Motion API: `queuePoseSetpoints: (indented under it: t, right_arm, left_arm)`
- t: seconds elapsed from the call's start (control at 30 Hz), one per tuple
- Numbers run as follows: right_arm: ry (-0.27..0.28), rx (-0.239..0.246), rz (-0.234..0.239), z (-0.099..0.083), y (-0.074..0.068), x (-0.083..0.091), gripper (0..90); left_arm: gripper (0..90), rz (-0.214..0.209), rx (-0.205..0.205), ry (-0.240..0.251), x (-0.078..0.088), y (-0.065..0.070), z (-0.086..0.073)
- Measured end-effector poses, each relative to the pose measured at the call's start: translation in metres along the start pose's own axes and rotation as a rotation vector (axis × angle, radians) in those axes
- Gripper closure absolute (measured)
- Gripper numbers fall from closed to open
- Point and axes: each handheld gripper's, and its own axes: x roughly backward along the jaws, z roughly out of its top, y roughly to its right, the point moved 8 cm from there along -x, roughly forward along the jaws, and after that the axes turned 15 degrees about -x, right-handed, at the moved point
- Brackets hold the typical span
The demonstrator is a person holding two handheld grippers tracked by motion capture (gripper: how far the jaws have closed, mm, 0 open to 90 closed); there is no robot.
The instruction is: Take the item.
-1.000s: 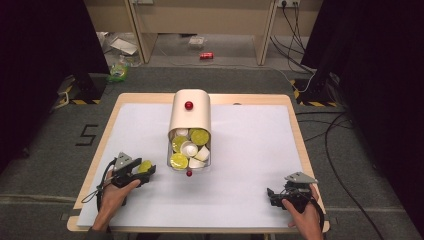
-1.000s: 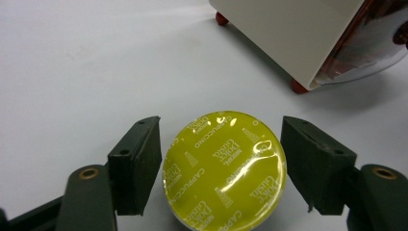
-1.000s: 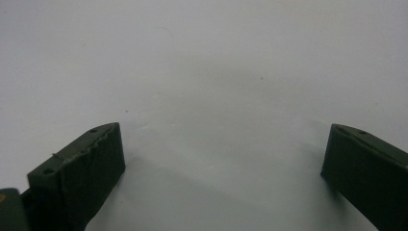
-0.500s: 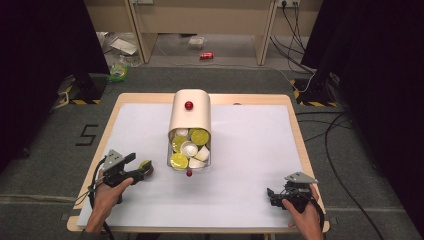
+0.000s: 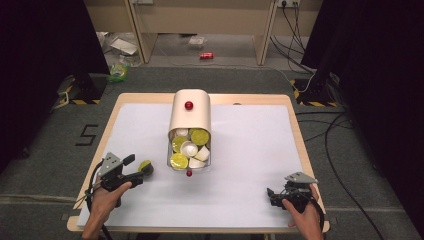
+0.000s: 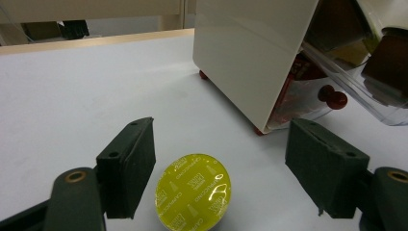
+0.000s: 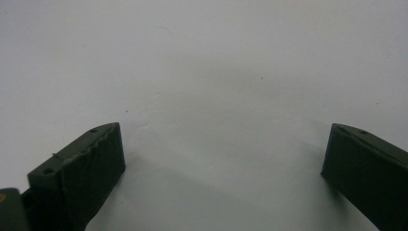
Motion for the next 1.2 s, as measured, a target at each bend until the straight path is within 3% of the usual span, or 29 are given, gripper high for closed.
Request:
queuePoseSetpoints:
  t: [0.47, 0.57, 1.2]
  right_arm:
    - [0.003, 0.001, -0.003, 0.000, 0.000, 0.000, 1.4]
    - [0.000, -0.002, 0.000, 0.000, 0.000, 0.000, 1.1]
    - [0.000, -0.002, 0.001, 0.000, 0.000, 0.000, 1.2]
  left_arm:
    - [25.6, -0.006, -0.011, 0.016, 0.008, 0.012, 0.002]
    - [25.6, -0.023, 0.006, 0.021, 0.009, 0.016, 0.001]
    - [24.3, -0.053, -0.037, 0.026, 0.015, 0.034, 0.007]
